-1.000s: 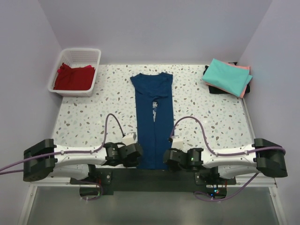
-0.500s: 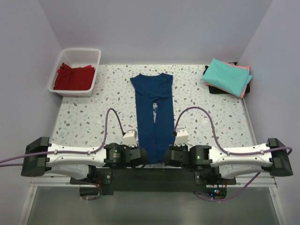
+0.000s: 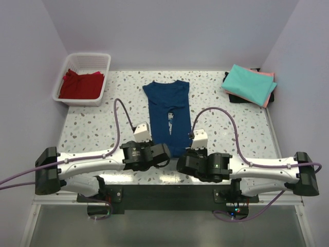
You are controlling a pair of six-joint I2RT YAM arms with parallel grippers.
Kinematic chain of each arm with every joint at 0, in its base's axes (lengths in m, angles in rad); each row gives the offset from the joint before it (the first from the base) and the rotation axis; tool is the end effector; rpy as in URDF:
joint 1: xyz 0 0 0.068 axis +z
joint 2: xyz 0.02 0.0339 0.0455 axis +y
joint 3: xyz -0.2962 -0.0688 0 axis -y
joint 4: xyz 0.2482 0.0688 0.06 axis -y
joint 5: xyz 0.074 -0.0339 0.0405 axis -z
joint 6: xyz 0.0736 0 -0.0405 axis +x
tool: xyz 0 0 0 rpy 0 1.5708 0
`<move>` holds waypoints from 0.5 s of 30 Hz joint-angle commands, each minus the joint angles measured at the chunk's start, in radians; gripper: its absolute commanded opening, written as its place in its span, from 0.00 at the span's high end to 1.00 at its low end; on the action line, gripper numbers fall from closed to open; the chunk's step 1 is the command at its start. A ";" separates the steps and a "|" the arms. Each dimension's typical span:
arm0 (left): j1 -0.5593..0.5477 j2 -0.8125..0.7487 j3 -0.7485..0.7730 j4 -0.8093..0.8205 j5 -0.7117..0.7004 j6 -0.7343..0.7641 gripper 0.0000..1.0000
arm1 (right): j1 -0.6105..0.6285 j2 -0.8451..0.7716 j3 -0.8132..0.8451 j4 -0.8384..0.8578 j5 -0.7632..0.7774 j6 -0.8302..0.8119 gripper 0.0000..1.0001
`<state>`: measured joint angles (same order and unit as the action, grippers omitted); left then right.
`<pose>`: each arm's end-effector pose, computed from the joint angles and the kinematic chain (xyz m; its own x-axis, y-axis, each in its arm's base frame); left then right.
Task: Fold and stack the t-shirts
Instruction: Fold the tshirt
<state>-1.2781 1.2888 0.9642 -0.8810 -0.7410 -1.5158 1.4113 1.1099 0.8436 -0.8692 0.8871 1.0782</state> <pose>0.1162 -0.2133 0.2559 -0.6507 -0.3939 -0.6492 -0.2341 0.9174 -0.3219 0.0872 0.1828 0.2621 -0.5719 -0.0506 -0.8188 -0.1435 0.9889 0.0391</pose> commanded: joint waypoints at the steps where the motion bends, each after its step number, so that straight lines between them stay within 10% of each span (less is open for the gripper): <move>1: 0.089 0.040 0.068 0.031 -0.120 0.144 1.00 | -0.115 0.021 0.037 0.171 0.115 -0.226 1.00; 15: 0.414 0.367 0.303 0.342 -0.043 0.589 1.00 | -0.546 0.310 0.158 0.705 -0.190 -0.721 1.00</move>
<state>-0.9215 1.5787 1.1755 -0.6353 -0.7635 -1.0855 0.9451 1.3453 0.9424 -0.3340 0.7826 0.4866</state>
